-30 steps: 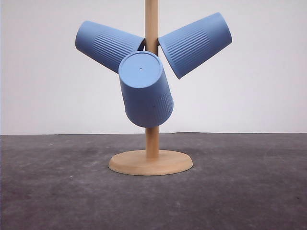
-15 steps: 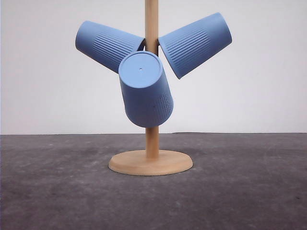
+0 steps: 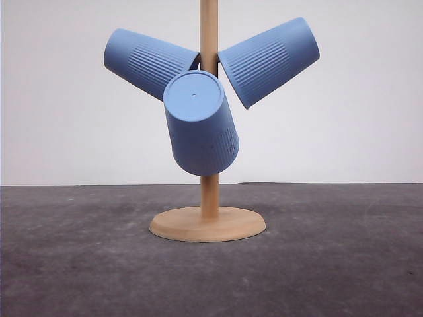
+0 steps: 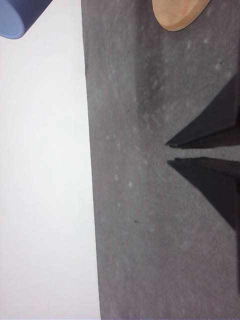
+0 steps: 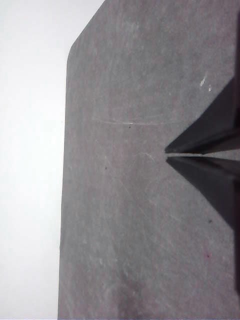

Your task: Place three cups

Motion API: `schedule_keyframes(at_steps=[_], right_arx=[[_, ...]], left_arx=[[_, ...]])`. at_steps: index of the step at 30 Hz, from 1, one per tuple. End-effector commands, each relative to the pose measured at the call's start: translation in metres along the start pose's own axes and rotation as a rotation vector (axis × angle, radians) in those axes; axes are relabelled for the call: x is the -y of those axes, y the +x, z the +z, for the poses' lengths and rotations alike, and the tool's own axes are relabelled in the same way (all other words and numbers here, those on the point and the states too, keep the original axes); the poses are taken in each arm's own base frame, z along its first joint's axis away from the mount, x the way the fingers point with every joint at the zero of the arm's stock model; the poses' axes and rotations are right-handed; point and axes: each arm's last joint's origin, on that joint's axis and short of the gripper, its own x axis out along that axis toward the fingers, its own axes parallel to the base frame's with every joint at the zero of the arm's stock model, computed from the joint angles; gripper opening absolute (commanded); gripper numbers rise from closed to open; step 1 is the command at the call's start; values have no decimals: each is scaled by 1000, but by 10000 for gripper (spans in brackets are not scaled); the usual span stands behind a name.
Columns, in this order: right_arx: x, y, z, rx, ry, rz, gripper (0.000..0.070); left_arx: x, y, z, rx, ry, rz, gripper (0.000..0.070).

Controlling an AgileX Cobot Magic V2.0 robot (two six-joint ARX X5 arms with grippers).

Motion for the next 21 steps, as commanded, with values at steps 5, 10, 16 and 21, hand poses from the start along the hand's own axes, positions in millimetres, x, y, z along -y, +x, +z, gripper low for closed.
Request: schedule_keyframes(at_steps=[5,10,16,21], right_arx=[[0,0,1,11,-3,0,4],[0,0,1,11,-3,0,4],[0,0,1,11,-3,0,4],[0,0,1,11,-3,0,4]], left_arx=[[0,1,-4,-5,-3,3,22],[0,1,-4,-5,-3,3,22],[0,1,-4,-5,-3,3,22],[0,1,-4,-5,-3,3,22]])
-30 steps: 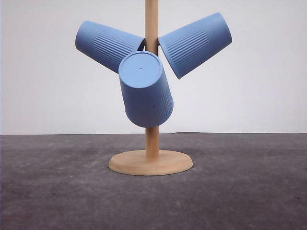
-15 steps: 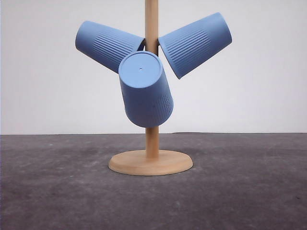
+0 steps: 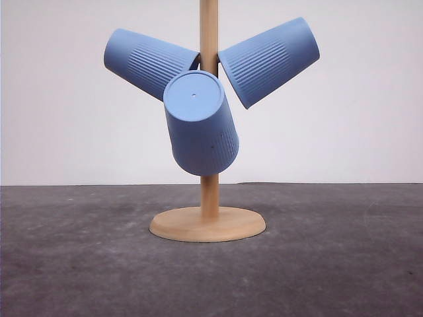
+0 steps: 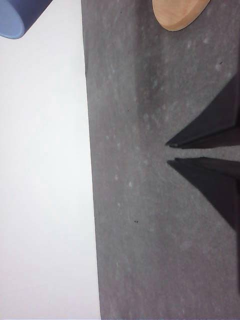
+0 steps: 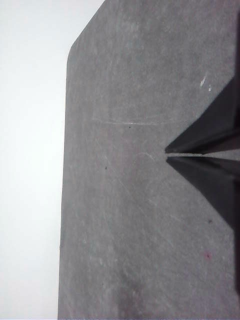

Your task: Place three cups

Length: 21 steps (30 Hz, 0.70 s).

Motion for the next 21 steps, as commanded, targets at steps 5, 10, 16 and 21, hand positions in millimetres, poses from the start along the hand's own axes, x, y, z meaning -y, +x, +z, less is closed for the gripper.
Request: schedule_keyframes(at_steps=[5,10,16,21], right_arx=[[0,0,1,11,-3,0,4],[0,0,1,11,-3,0,4],[0,0,1,11,-3,0,4],[0,0,1,11,-3,0,4]], left_arx=[[0,1,-4,-5,-3,3,22],[0,1,-4,-5,-3,3,22],[0,1,-4,-5,-3,3,22],[0,1,-4,-5,-3,3,22]])
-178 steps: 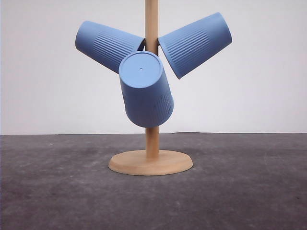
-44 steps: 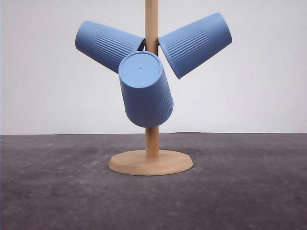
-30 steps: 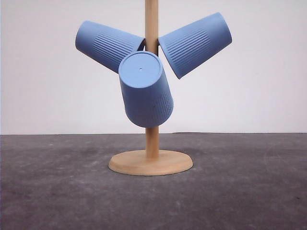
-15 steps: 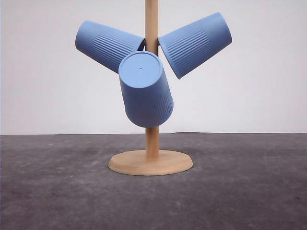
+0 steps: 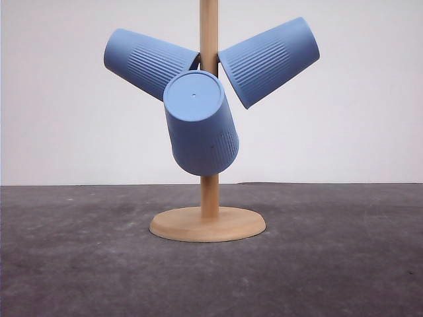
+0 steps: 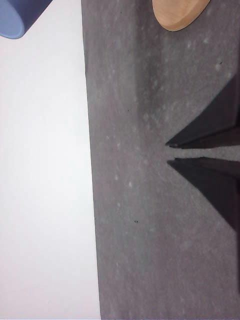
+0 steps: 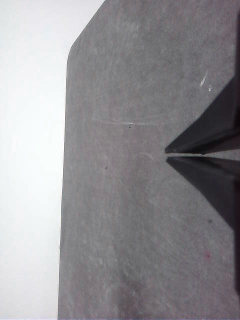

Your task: Place three cups

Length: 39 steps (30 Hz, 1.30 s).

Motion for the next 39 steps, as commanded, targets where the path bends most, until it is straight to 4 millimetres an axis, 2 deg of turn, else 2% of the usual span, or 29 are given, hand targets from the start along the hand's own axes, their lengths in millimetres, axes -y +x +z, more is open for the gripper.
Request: schedule_keyframes(at_steps=[1,39], right_arx=[[0,0,1,11,-3,0,4],[0,0,1,11,-3,0,4]], left_arx=[[0,1,-4,-5,-3,3,22],[0,1,-4,-5,-3,3,22]])
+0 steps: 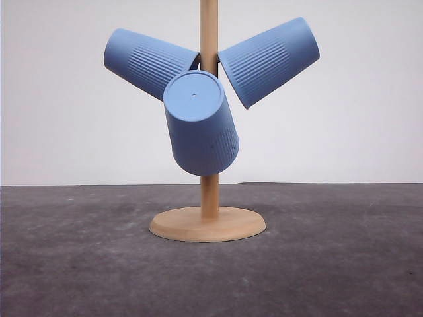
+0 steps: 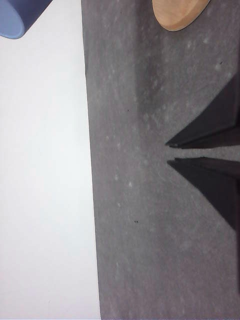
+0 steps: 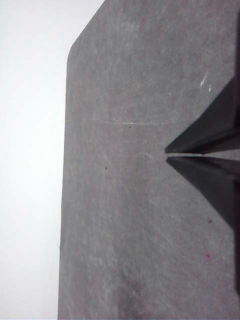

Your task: Place three cups

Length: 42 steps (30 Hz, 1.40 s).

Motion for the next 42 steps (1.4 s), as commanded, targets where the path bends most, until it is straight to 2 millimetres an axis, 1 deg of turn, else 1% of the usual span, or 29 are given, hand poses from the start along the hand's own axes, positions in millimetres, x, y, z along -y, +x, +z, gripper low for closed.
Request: schedule_keyframes(at_steps=[1,42], right_arx=[[0,0,1,11,-3,0,4],[0,0,1,11,-3,0,4]], left_arx=[[0,1,-4,-5,-3,3,22],[0,1,-4,-5,-3,3,22]])
